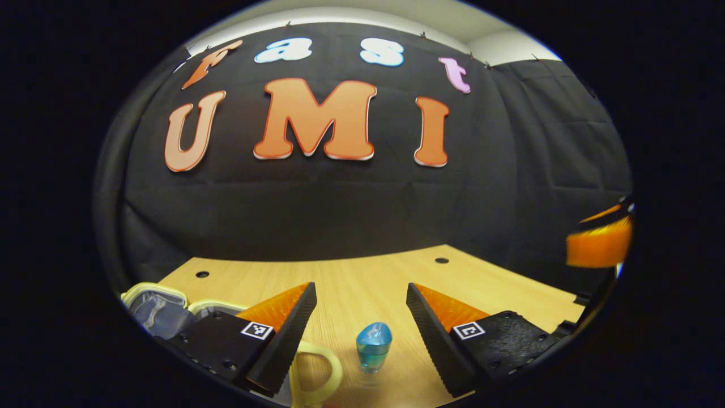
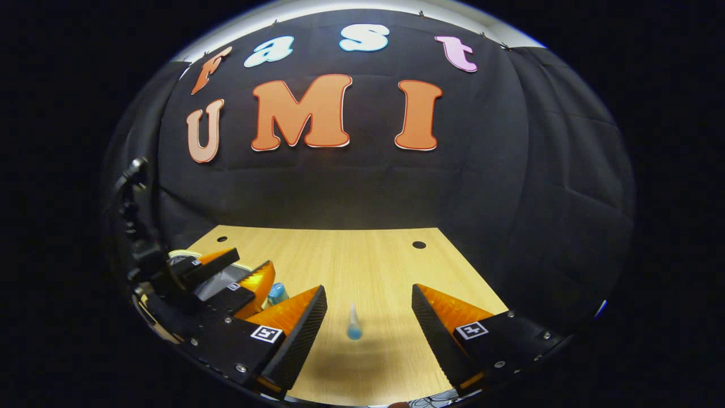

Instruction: First open the suitcase, pack the skin care products into it, and then close the suitcase.

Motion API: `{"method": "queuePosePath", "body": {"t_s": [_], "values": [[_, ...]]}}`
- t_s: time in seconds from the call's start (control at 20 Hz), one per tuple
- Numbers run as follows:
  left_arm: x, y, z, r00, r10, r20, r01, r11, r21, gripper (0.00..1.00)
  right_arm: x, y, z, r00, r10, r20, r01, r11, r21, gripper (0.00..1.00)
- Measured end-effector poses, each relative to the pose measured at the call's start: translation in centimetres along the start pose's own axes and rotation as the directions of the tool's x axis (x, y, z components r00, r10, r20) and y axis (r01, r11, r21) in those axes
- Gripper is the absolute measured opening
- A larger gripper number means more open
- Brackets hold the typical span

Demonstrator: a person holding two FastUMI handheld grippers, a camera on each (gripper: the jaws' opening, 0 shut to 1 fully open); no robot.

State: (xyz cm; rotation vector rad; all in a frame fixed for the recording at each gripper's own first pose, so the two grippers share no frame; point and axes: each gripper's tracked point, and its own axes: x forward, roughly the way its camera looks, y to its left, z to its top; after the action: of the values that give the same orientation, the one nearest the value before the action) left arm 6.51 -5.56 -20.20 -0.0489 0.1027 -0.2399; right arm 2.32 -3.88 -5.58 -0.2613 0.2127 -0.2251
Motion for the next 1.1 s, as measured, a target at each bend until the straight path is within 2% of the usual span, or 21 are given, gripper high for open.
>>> {"method": "queuePosePath", "body": {"t_s": [0.1, 0.35, 0.4, 0.45, 0.5, 0.55, 0.65, 0.75, 0.95, 1.1], "values": [[1.6, 0.0, -4.1, 0.997, 0.011, -0.072, -0.012, 1.0, -0.008, 0.99, 0.3, -1.0, -0.3, 1.0, -0.023, -0.015, 0.024, 1.0, 0.018, 0.95], [2.9, -1.6, -9.7, 0.983, 0.005, -0.184, -0.003, 1.0, 0.011, 0.98, 1.0, -2.5, -1.4, 0.997, -0.054, -0.058, 0.056, 0.998, 0.032, 0.95], [3.0, -1.6, -10.7, 0.979, 0.02, -0.205, -0.015, 1.0, 0.026, 0.83, 1.0, -2.6, -1.5, 0.996, -0.057, -0.064, 0.059, 0.998, 0.032, 0.95], [3.1, -1.7, -11.7, 0.973, 0.023, -0.23, -0.014, 0.999, 0.038, 0.78, 1.0, -2.7, -1.6, 0.996, -0.057, -0.069, 0.06, 0.998, 0.032, 0.95], [2.1, -1.8, -11.8, 0.97, 0.021, -0.242, -0.011, 0.999, 0.044, 0.56, 1.0, -2.7, -1.9, 0.995, -0.057, -0.078, 0.059, 0.998, 0.031, 0.96], [3.5, -2.1, -11.7, 0.974, 0.007, -0.229, 0.004, 0.999, 0.048, 0.49, 1.0, -2.8, -2.2, 0.995, -0.06, -0.086, 0.063, 0.998, 0.031, 0.95], [2.7, -2.0, -11.7, 0.954, 0.005, -0.301, 0.015, 0.998, 0.064, 0.46, 0.8, -3.0, -2.1, 0.994, -0.064, -0.085, 0.067, 0.997, 0.038, 0.95], [1.8, -2.2, -11.4, 0.934, -0.022, -0.357, 0.032, 0.999, 0.022, 0.44, 0.6, -3.0, -1.8, 0.995, -0.062, -0.075, 0.066, 0.996, 0.055, 0.95], [-2.0, -1.2, -7.4, 0.899, -0.131, -0.419, 0.108, 0.991, -0.077, 0.44, 0.2, -2.6, -0.9, 0.999, -0.037, -0.033, 0.04, 0.993, 0.108, 0.95], [-5.5, 2.0, -3.3, 0.891, -0.142, -0.431, 0.116, 0.989, -0.086, 0.44, 0.2, -1.4, -0.7, 1.0, 0.004, 0.004, -0.004, 0.991, 0.137, 0.95]]}}
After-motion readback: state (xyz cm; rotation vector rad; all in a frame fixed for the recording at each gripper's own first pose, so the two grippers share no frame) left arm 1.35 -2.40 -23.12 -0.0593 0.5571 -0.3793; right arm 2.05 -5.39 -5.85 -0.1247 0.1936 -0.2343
